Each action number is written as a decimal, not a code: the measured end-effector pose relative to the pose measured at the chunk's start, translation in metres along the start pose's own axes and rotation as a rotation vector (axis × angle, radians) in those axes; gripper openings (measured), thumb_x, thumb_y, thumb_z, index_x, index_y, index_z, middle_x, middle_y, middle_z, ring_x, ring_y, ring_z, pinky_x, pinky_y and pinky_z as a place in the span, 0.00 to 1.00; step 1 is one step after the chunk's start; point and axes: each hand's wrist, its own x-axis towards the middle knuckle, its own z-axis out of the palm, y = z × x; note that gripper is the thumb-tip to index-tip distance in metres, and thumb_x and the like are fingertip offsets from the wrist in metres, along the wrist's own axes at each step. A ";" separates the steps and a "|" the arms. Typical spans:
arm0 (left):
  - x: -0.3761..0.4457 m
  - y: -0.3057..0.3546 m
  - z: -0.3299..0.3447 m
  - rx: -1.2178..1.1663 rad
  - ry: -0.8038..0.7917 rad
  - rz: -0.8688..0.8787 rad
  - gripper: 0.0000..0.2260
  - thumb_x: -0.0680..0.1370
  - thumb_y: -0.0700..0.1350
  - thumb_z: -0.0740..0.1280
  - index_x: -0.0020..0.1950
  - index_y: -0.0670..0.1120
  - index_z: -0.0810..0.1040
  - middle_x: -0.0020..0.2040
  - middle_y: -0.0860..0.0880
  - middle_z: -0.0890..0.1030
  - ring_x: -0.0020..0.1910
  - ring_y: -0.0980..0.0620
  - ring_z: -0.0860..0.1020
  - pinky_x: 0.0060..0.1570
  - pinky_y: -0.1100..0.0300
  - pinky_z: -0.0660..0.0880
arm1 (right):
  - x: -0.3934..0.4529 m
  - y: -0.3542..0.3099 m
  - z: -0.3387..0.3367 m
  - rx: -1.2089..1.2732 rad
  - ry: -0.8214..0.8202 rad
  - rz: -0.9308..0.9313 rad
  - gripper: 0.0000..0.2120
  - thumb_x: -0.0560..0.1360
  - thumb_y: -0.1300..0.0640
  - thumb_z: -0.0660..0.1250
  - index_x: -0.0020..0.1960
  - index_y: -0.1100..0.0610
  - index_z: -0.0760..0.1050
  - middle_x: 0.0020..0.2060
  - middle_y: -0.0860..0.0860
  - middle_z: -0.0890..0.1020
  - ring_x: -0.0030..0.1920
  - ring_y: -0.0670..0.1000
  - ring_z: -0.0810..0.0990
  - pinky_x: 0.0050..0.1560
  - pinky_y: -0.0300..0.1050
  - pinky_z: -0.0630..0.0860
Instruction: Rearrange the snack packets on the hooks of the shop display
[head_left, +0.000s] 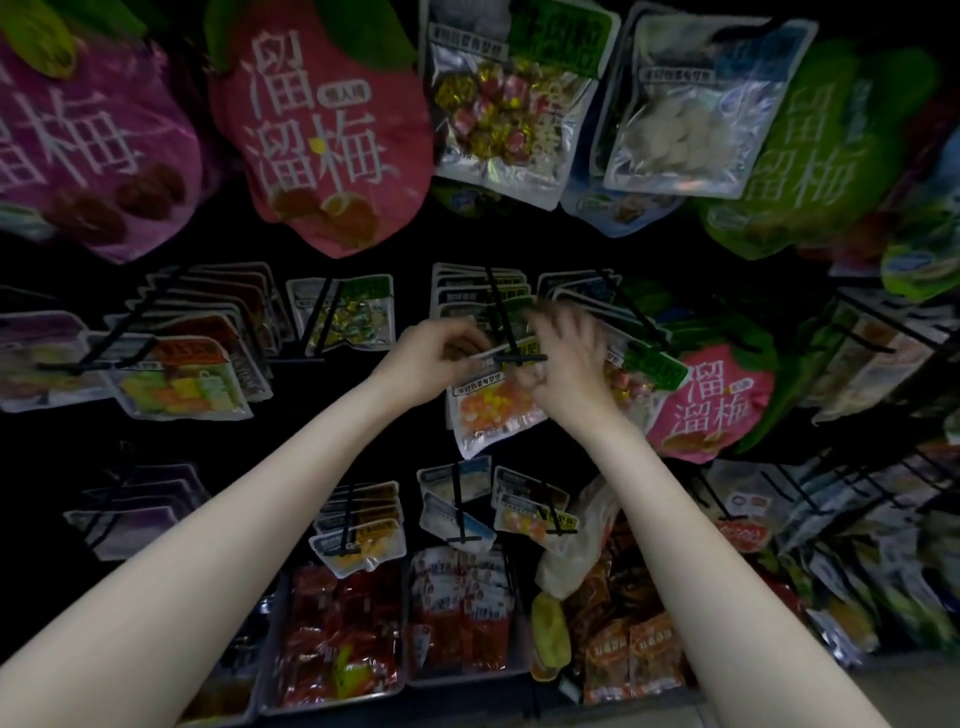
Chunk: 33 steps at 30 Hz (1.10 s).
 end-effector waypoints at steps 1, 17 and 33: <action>0.000 -0.002 -0.002 -0.017 -0.019 0.010 0.07 0.77 0.40 0.67 0.54 0.45 0.78 0.48 0.50 0.78 0.43 0.61 0.75 0.40 0.76 0.68 | 0.002 0.002 -0.001 -0.006 -0.054 -0.009 0.24 0.75 0.54 0.65 0.70 0.54 0.66 0.67 0.55 0.68 0.71 0.55 0.60 0.71 0.55 0.48; 0.036 -0.034 0.014 -0.095 0.310 -0.285 0.14 0.77 0.41 0.66 0.62 0.39 0.75 0.57 0.39 0.79 0.57 0.43 0.76 0.49 0.60 0.69 | 0.000 0.007 -0.034 0.065 -0.106 -0.250 0.12 0.77 0.57 0.65 0.56 0.61 0.79 0.51 0.55 0.81 0.54 0.54 0.77 0.49 0.39 0.66; -0.041 -0.015 -0.018 0.081 0.261 0.195 0.04 0.77 0.40 0.65 0.44 0.48 0.76 0.39 0.57 0.74 0.40 0.62 0.73 0.39 0.71 0.67 | -0.028 0.015 -0.048 0.265 -0.186 -0.123 0.09 0.73 0.57 0.70 0.50 0.61 0.82 0.42 0.45 0.77 0.45 0.45 0.76 0.41 0.24 0.64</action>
